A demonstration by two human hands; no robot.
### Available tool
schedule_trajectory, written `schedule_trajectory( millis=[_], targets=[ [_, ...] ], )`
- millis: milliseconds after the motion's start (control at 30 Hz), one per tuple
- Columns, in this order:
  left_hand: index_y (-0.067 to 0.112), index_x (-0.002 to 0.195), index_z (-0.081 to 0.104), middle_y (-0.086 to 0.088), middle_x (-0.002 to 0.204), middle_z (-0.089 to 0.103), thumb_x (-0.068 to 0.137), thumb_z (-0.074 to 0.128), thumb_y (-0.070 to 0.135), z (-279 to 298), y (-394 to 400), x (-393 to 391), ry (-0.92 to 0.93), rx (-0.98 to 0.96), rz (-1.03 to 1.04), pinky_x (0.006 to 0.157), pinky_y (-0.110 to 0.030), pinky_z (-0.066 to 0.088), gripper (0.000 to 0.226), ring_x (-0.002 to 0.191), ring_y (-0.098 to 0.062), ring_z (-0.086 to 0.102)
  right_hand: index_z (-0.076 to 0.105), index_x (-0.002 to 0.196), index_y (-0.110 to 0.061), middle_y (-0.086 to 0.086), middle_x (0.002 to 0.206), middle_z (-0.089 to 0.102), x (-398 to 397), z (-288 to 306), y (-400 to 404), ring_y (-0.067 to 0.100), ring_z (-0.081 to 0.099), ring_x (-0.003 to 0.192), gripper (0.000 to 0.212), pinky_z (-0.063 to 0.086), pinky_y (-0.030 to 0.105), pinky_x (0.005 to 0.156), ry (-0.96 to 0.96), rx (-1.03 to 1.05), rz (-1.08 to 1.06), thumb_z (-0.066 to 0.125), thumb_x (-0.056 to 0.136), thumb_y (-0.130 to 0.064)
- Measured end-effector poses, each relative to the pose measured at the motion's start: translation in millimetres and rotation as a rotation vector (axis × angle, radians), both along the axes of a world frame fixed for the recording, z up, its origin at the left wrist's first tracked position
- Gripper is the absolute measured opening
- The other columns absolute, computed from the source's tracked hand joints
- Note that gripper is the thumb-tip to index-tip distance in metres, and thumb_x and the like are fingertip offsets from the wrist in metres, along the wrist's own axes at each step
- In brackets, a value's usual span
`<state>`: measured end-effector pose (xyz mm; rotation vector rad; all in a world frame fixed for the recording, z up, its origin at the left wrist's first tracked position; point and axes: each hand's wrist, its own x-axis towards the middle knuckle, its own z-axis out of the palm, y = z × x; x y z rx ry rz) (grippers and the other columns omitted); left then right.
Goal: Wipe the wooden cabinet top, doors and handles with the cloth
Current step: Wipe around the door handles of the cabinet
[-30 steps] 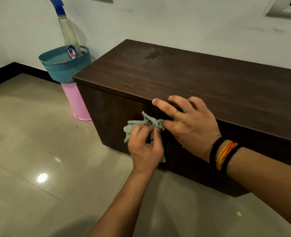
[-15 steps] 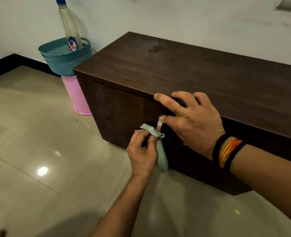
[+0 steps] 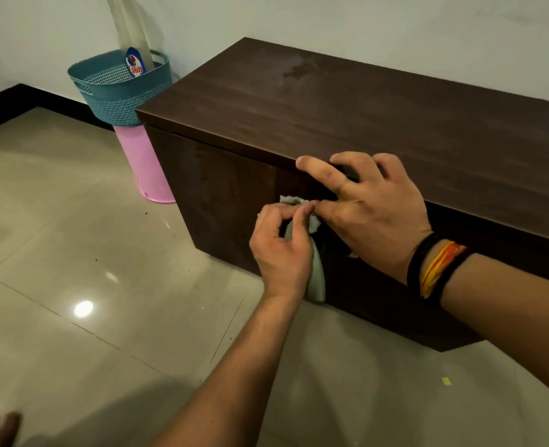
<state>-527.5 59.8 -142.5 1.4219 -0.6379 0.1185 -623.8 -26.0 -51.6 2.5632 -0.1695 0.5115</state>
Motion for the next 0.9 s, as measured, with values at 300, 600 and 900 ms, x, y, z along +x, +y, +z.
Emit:
schedule_trajectory(
  millis=[300,600,900],
  targets=[
    [0.010,0.088,0.069,0.007,0.090,0.063,0.093,0.065,0.018,-35.8,6.3,-5.1,-0.004,-0.030,-0.032,0.081,-0.037,0.054,0.010,0.089,-0.022,0.064,0.077,0.100,-0.030,-0.001,0.157,0.038,-0.4,1.6,1.1,0.032,0.042,0.124,0.014,0.037,0.044,0.083,0.018,0.032,-0.007,0.067,0.092,-0.025],
    [0.015,0.088,0.074,0.003,0.087,0.069,0.088,0.072,0.013,-11.2,9.2,-0.1,0.124,0.030,-0.070,0.079,-0.024,0.054,0.003,0.086,-0.010,0.067,0.076,0.099,-0.028,0.000,0.158,0.041,-0.3,2.7,3.0,0.033,0.044,0.124,0.012,0.037,0.044,0.085,0.033,0.049,-0.019,0.069,0.090,-0.023],
    [0.014,0.091,0.069,-0.006,0.092,0.066,0.091,0.068,0.009,-32.7,9.5,-5.7,0.133,-0.036,-0.091,0.085,-0.032,0.054,0.005,0.091,-0.018,0.065,0.077,0.098,-0.031,-0.002,0.159,0.039,0.3,3.0,1.7,0.031,0.040,0.125,0.014,0.034,0.043,0.086,0.039,0.023,-0.023,0.065,0.093,-0.026]
  ],
)
